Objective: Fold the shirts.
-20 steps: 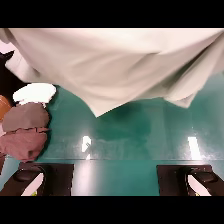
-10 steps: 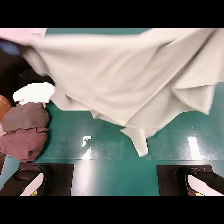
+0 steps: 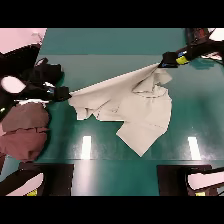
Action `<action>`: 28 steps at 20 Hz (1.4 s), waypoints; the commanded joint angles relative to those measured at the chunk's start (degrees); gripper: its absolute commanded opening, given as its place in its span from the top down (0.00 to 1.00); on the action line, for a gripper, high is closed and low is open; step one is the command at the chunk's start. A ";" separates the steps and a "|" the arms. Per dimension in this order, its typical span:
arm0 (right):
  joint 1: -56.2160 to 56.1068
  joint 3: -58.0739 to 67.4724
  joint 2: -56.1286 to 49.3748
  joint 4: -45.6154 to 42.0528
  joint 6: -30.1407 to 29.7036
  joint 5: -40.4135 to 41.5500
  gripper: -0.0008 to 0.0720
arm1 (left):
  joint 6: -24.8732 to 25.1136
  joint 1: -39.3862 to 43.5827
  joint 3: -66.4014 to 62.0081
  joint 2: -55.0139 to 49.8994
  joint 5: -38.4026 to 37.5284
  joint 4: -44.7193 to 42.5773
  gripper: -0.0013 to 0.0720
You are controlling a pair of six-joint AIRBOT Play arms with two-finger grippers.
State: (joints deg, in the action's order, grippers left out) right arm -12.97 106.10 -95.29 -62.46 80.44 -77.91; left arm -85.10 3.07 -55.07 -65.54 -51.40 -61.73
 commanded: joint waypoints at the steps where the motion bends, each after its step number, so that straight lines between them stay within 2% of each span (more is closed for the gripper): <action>1: 0.09 4.87 -7.52 3.04 -0.50 1.62 0.77 | 0.66 -0.02 -4.04 -10.82 8.94 -1.73 0.95; 2: 0.09 7.02 -8.72 3.04 -0.44 0.68 0.44 | 0.66 -0.02 -6.56 -13.00 8.72 -1.73 0.85; 3: 0.09 9.05 -9.66 3.02 -0.39 -0.59 0.41 | 0.52 -0.26 -8.92 -14.40 8.02 -1.66 0.51; 4: 0.22 10.29 -9.81 2.99 -0.39 -1.90 0.41 | -0.17 -0.96 -10.93 -14.88 6.62 -1.70 0.34; 7: 2.47 7.26 -6.34 3.04 -1.27 -6.49 0.41 | 0.52 -6.19 -15.96 -14.40 -6.69 -1.70 0.34; 10: 6.29 -3.72 0.37 7.78 -4.87 -10.19 0.41 | 4.96 -10.36 -11.85 -12.79 -16.98 -1.68 0.34; 14: 10.45 -19.04 9.57 13.40 -5.14 -6.71 0.41 | 5.53 -10.67 4.07 -8.07 -12.81 3.08 0.34; 18: 11.39 -27.76 16.17 13.42 -5.84 -1.81 0.41 | 12.00 -10.16 14.71 -6.84 -7.30 16.31 0.35; 21: 11.30 -29.68 17.66 13.42 -5.84 -1.84 0.41 | 12.02 -6.19 16.81 -6.84 -2.62 16.76 0.35; 24: 11.28 -29.66 18.40 13.40 -5.81 -1.79 0.41 | 8.52 -3.28 16.85 -6.84 2.32 16.74 0.35; 25: 11.28 -29.68 18.78 13.31 -5.81 -1.79 0.41 | 8.35 -3.30 16.85 -6.84 2.67 17.03 0.50; 26: 11.34 -29.68 19.26 13.07 -5.81 -1.79 0.41 | 8.46 -3.52 16.68 -6.84 2.60 16.92 0.75; 27: 11.63 -29.70 19.65 12.81 -5.81 -1.97 0.41 | 8.46 -3.54 16.57 -6.80 2.56 16.87 0.95; 28: 12.15 -30.08 20.24 12.81 -5.81 -2.25 0.41 | 8.50 -3.54 16.06 -6.78 2.14 16.87 0.95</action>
State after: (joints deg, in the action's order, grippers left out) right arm -1.41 76.66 -76.36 -49.32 74.61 -79.92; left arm -75.92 -0.95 -38.81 -72.47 -50.46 -45.91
